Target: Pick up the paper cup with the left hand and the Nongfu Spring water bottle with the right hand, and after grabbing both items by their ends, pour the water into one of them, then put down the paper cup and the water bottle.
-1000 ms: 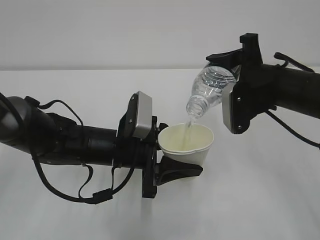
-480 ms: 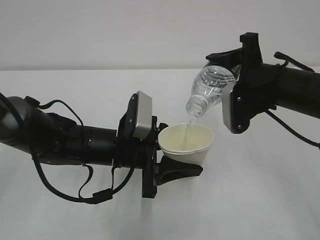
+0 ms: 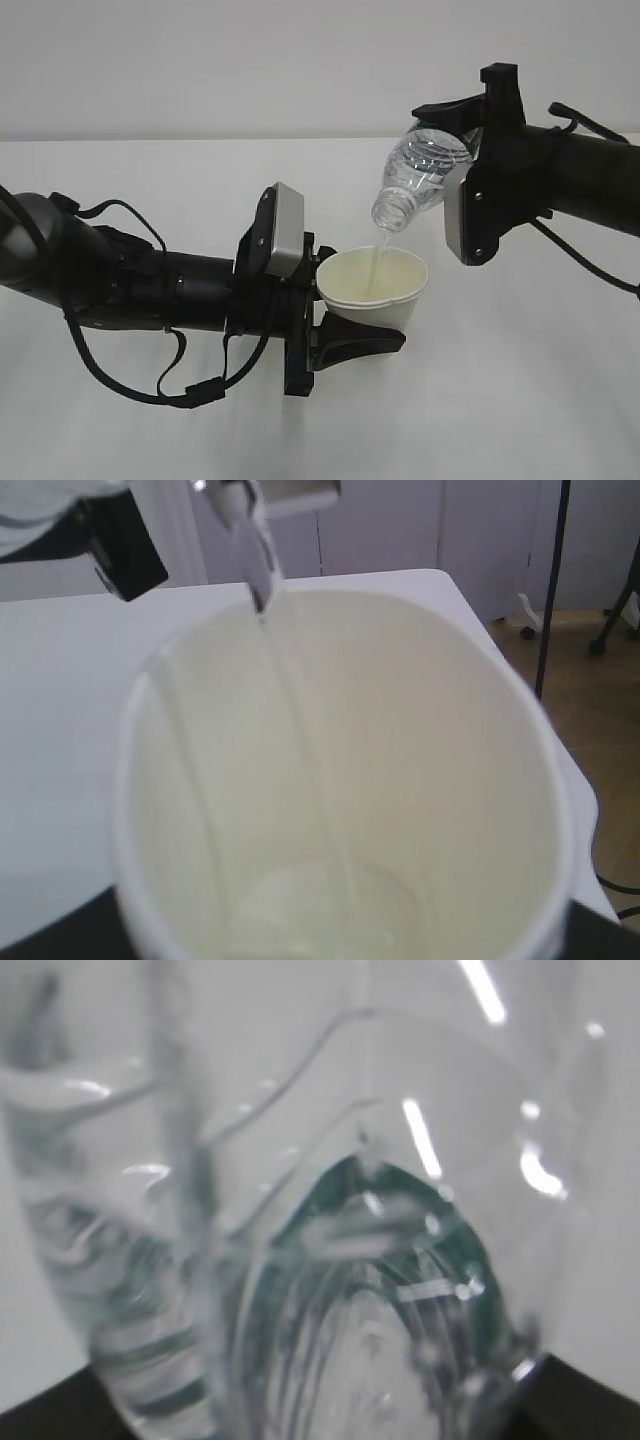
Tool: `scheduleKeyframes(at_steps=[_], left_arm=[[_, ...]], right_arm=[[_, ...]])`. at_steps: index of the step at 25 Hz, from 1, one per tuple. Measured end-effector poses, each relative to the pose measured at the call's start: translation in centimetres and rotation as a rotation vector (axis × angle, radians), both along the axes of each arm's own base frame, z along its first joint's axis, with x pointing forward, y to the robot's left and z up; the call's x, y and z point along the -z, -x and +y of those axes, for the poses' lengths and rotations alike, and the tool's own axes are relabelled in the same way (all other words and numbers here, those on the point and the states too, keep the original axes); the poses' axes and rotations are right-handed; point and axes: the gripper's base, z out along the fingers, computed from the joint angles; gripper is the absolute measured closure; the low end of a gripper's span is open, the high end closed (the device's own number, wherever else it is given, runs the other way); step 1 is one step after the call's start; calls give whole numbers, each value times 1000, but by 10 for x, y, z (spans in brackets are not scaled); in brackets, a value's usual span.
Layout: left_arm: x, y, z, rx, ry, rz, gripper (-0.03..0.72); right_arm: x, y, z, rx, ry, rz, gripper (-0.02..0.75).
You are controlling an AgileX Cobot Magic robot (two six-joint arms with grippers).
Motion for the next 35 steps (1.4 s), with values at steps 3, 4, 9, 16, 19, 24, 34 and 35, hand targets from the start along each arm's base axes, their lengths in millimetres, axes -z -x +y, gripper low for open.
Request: scheduleKeyframes(at_steps=[3, 4, 9, 16, 19, 24, 34, 35], left_arm=[[0, 0, 0, 0, 0, 0, 288], [0, 0, 0, 0, 0, 0, 288], [0, 0, 0, 0, 0, 0, 288], [0, 0, 0, 0, 0, 0, 288], [0, 0, 0, 0, 0, 0, 288], [0, 0, 0, 0, 0, 0, 288], [0, 0, 0, -5, 3, 1, 288], [0, 0, 0, -5, 3, 1, 288]], right_arm=[[0, 0, 0, 0, -3, -2, 288], [-1, 0, 0, -1, -5, -4, 288], [-1, 0, 0, -1, -3, -6, 288], [-1, 0, 0, 1, -2, -11, 288], [-1, 0, 0, 1, 0, -12, 288], [-1, 0, 0, -1, 0, -17, 288], [-1, 0, 0, -3, 0, -20, 288], [-1, 0, 0, -3, 0, -20, 288]])
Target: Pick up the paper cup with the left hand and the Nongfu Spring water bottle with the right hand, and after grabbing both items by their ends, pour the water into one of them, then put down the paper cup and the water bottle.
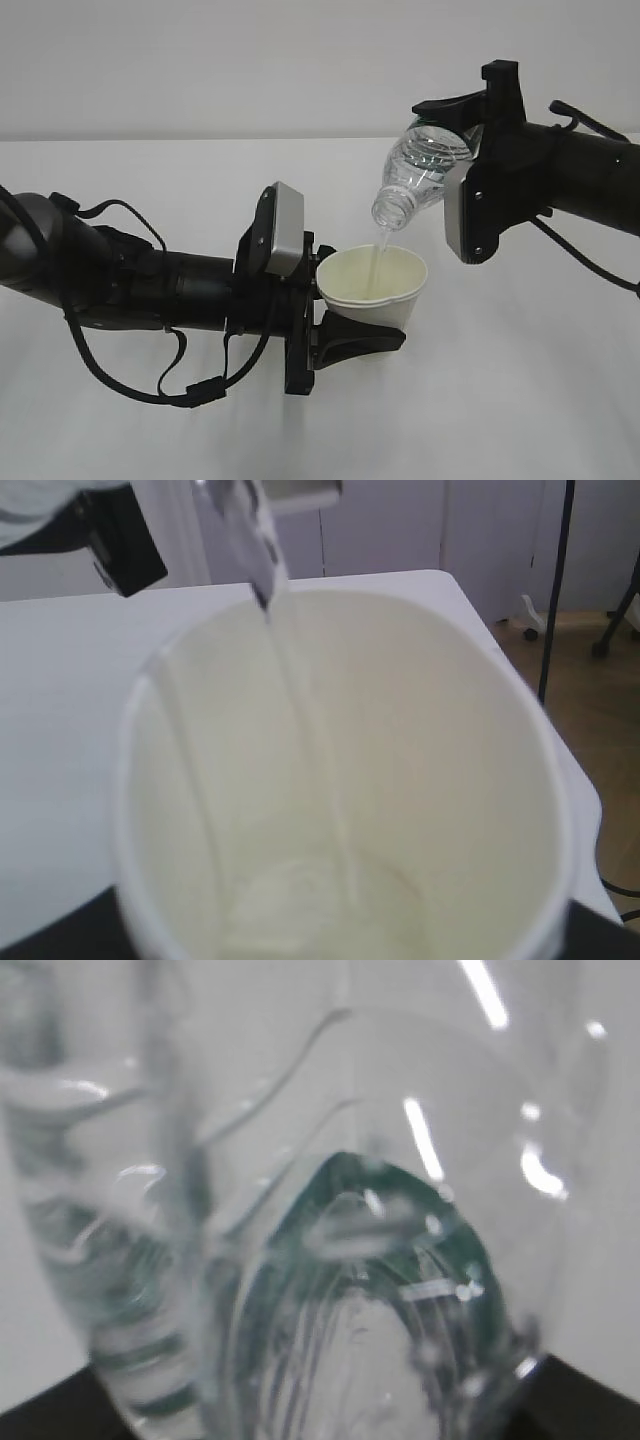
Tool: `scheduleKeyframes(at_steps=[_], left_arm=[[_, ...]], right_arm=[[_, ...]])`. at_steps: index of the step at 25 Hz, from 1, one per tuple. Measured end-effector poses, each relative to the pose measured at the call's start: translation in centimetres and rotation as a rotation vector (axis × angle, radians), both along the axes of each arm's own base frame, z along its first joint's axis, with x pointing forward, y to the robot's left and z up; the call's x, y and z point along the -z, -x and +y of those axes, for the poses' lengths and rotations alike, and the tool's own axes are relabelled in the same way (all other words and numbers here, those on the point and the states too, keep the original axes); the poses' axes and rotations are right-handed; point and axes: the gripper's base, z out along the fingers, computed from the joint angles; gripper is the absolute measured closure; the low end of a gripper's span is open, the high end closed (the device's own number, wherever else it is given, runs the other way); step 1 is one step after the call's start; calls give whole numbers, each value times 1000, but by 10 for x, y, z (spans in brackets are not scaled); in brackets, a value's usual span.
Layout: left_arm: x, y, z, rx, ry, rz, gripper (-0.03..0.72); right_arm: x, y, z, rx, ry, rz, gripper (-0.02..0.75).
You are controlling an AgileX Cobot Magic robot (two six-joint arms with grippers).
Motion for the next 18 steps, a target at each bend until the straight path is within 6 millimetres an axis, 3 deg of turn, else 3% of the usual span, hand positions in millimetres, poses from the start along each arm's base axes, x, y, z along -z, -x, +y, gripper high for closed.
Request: scheduleKeyframes(at_steps=[18], left_arm=[[0, 0, 0, 0, 0, 0, 288]], right_arm=[[0, 0, 0, -2, 8, -11, 288]])
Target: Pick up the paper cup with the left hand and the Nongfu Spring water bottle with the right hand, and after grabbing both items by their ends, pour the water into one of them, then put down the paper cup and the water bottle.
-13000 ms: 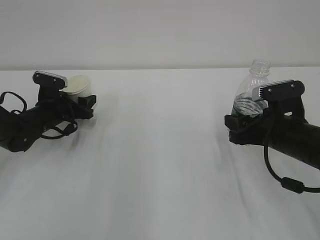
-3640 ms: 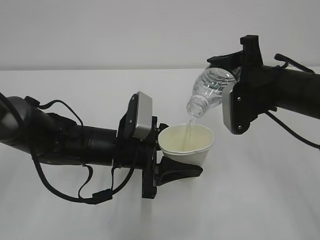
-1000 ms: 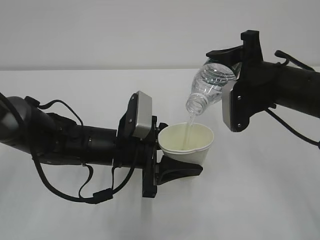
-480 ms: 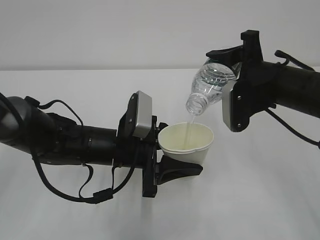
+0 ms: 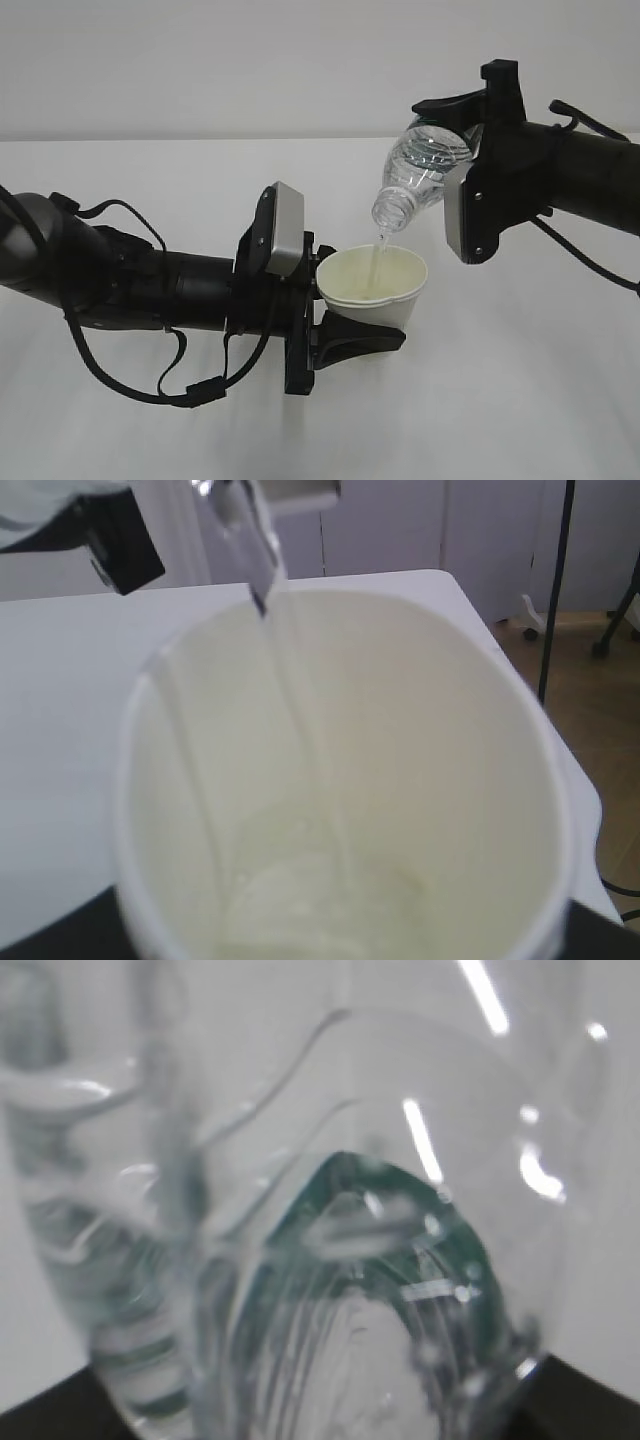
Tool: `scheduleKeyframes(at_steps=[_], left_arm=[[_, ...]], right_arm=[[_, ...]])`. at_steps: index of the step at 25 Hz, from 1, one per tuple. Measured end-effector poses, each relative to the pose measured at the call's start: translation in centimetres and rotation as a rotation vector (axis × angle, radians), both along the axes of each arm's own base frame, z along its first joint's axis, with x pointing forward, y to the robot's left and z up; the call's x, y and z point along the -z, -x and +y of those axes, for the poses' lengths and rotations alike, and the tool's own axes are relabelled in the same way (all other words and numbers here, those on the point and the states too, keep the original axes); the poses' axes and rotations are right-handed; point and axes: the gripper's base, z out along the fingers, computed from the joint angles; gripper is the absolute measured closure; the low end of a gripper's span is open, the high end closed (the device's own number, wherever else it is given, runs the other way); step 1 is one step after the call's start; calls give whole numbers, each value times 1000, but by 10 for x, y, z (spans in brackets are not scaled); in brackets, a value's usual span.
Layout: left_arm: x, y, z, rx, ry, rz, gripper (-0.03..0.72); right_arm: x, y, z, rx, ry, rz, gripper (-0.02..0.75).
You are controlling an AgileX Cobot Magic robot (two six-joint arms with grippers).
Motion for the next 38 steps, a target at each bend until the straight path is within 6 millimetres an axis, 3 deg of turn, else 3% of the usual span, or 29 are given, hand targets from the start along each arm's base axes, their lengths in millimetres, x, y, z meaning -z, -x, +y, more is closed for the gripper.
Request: scheduleKeyframes(at_steps=[38], left_arm=[[1, 0, 0, -5, -11, 0, 288]], right_arm=[[-3, 0, 1, -12, -5, -28, 288]])
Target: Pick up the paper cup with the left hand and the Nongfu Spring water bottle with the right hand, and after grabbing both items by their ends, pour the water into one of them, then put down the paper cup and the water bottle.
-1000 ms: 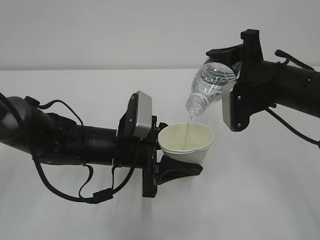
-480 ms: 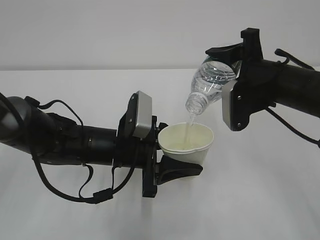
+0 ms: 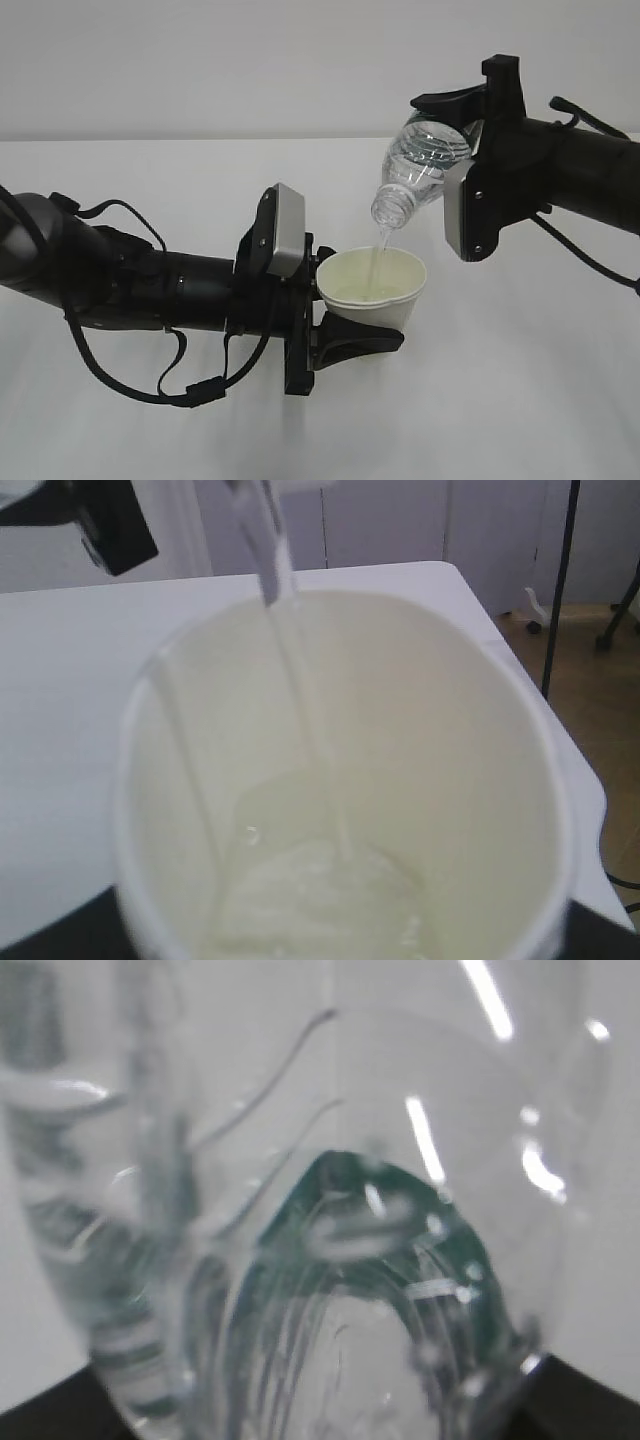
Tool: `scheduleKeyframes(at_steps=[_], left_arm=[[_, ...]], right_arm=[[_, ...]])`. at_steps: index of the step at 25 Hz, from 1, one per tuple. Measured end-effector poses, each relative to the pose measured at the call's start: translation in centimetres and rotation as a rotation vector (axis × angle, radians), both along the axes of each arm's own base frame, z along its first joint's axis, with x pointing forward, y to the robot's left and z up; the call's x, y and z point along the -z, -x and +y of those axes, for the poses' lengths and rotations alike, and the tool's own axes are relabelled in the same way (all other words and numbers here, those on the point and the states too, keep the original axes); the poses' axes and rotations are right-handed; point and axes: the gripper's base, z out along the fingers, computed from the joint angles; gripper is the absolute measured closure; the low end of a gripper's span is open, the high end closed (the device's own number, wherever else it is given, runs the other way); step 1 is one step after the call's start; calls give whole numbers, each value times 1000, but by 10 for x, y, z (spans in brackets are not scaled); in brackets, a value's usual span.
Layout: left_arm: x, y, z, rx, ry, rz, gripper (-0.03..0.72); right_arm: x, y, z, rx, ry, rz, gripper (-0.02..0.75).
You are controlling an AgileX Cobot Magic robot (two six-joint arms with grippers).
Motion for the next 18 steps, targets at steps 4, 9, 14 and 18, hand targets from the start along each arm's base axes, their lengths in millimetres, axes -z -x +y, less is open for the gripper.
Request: scheduleKeyframes(at_steps=[4, 9, 14, 18], left_arm=[[0, 1, -1, 3, -2, 0, 288], [0, 3, -4, 12, -5, 0, 288], [1, 4, -4, 13, -7, 0, 288], [1, 4, -4, 13, -7, 0, 288]], right_arm=[[-1, 0, 0, -2, -6, -6, 288], [-2, 0, 1, -6, -12, -13, 288], [-2, 0, 1, -7, -14, -16, 288], [-2, 0, 1, -7, -14, -16, 288]])
